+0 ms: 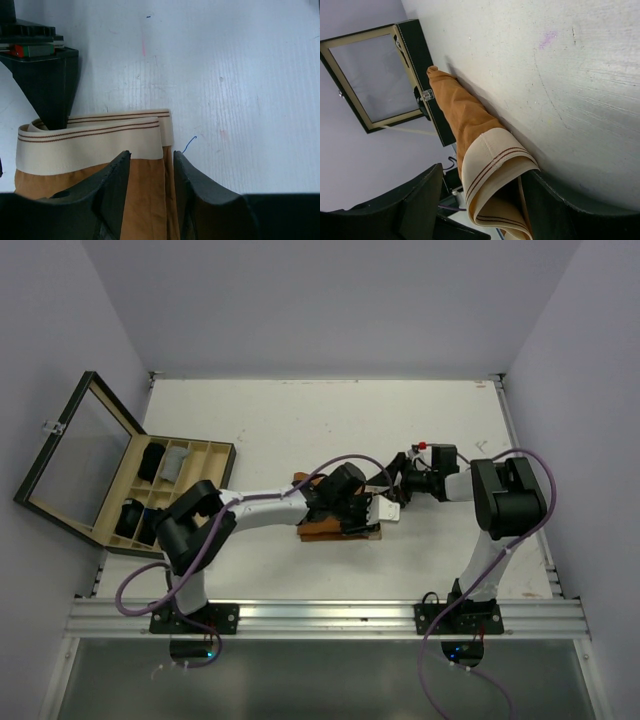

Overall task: Roll the underwear
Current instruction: Fold the underwear

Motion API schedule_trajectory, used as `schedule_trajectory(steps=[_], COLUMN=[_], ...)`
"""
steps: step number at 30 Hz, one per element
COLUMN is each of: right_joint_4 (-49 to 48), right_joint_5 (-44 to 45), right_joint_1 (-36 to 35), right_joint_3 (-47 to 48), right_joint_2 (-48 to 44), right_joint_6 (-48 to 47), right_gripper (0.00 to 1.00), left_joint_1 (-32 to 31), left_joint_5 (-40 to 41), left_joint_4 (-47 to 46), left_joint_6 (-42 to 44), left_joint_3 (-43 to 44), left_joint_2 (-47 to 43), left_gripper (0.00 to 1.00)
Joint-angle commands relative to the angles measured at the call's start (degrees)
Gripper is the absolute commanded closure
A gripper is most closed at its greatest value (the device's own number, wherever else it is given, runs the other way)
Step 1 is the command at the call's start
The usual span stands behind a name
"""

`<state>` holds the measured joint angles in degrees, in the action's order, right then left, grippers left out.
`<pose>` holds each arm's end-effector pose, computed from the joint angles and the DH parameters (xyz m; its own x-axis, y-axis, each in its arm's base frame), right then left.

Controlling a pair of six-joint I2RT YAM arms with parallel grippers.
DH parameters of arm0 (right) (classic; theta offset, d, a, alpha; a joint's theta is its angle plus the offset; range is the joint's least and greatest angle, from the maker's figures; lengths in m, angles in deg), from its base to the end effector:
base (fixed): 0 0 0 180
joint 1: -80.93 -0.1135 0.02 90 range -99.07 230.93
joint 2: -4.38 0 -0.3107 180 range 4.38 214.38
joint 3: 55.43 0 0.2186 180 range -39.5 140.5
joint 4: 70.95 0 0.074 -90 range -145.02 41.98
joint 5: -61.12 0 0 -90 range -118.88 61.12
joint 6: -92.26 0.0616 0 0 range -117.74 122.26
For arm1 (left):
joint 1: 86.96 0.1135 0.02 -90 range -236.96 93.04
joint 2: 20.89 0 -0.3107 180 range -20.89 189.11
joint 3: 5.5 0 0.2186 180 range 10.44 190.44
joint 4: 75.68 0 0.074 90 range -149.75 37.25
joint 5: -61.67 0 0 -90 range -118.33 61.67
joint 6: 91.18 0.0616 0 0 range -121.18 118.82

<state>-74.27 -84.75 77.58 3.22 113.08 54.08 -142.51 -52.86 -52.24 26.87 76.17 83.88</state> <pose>0.3308 0.0704 0.1612 -0.9203 0.3879 0.0501 0.2010 0.3592 0.9114 0.1994 -0.3358 0.2338 0.0664 0.6595 -0.7488 0.9977 -0.0351 0.0575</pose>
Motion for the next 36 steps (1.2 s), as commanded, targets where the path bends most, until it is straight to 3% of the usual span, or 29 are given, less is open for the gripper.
schedule_trajectory(steps=[1, 10, 13, 14, 17, 20, 28, 33, 36], right_joint_4=[-1.4, -1.5, -1.2, -1.1, -0.7, -0.6, -0.1, 1.3, 4.3], right_joint_5=[2.2, 2.3, 2.4, 2.6, 2.9, 2.7, 2.6, 2.1, 0.9], right_joint_1=[0.1, 0.1, 0.1, 0.1, 0.1, 0.1, 0.1, 0.1, 0.1], right_joint_3=[-0.8, -0.7, -0.8, -0.9, -0.9, -0.7, -0.5, 0.2, 1.3], right_joint_2=[1.7, 3.3, 3.3, 3.3, 3.5, 3.7, 3.4, 1.8, 0.5], right_joint_6=[0.8, 1.3, 1.2, 1.2, 0.9, 0.8, 0.5, -0.8, -1.9], right_gripper=[0.32, 0.32, 0.32, 0.32, 0.32, 0.32, 0.31, 0.32, 0.31], left_joint_1=[-0.9, -1.5, -1.5, -1.5, -1.5, -1.7, -2.4, -2.3, -2.4], left_joint_5=[2.1, 2.4, 3.0, 3.1, 2.3, 1.1, -0.6, 0.7, 1.1], left_joint_4=[-4.0, -3.4, -3.1, -3.2, -3.7, -3.3, -3.0, -3.8, -5.0], left_joint_6=[-0.1, 0.1, 0.0, -0.4, -1.1, -1.4, -1.8, -1.6, -1.3], left_joint_3=[2.4, 5.5, 6.6, 6.9, 7.3, 7.7, 5.1, 3.1, 2.2], left_joint_2=[1.7, 5.9, 6.6, 6.6, 6.3, 6.5, 7.8, 10.9, 11.9], left_gripper=[0.56, 0.61, 0.72, 0.81, 0.94, 1.00, 1.00, 0.86, 0.85])
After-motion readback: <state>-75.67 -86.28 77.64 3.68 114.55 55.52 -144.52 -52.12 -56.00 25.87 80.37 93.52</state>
